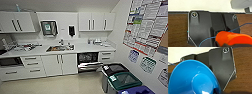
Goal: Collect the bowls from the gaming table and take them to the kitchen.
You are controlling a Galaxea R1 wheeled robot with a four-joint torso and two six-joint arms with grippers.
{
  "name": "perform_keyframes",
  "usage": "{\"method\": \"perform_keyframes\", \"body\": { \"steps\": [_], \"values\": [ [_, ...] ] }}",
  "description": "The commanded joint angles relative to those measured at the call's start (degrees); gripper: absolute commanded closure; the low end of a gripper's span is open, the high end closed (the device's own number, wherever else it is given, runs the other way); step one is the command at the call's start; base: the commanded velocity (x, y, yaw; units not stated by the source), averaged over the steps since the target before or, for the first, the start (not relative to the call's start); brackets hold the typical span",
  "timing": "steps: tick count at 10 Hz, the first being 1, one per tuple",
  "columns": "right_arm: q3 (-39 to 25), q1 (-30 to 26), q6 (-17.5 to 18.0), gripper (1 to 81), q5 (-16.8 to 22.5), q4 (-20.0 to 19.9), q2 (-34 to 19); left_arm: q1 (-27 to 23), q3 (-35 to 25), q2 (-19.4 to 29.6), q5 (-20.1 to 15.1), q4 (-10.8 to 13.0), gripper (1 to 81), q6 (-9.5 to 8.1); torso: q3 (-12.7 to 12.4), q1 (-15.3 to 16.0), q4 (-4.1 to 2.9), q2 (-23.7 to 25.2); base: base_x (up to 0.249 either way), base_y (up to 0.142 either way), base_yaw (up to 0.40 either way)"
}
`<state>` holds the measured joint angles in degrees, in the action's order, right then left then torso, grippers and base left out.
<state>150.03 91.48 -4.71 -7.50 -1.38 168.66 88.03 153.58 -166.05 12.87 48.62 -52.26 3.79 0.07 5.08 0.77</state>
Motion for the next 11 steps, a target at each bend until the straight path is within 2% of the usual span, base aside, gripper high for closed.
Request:
{"method": "perform_keyframes", "body": {
  "steps": [1, 11],
  "values": [
    [-0.54, -1.86, -0.22, 81.1, 3.1, 0.59, 0.04, -2.02, 0.23, 0.63, -1.8, -0.19, 81.1, 0.23, 0.0, 0.0, 0.0, 0.0, 0.132, 0.0, 0.0],
    [-0.36, -1.6, -0.22, 81.1, 3.1, 0.59, 0.04, -2.02, 0.23, 0.71, -1.71, -0.63, 81.1, 0.23, -0.02, -0.07, 0.02, 0.05, 0.13, 0.0, 0.0]
  ]
}}
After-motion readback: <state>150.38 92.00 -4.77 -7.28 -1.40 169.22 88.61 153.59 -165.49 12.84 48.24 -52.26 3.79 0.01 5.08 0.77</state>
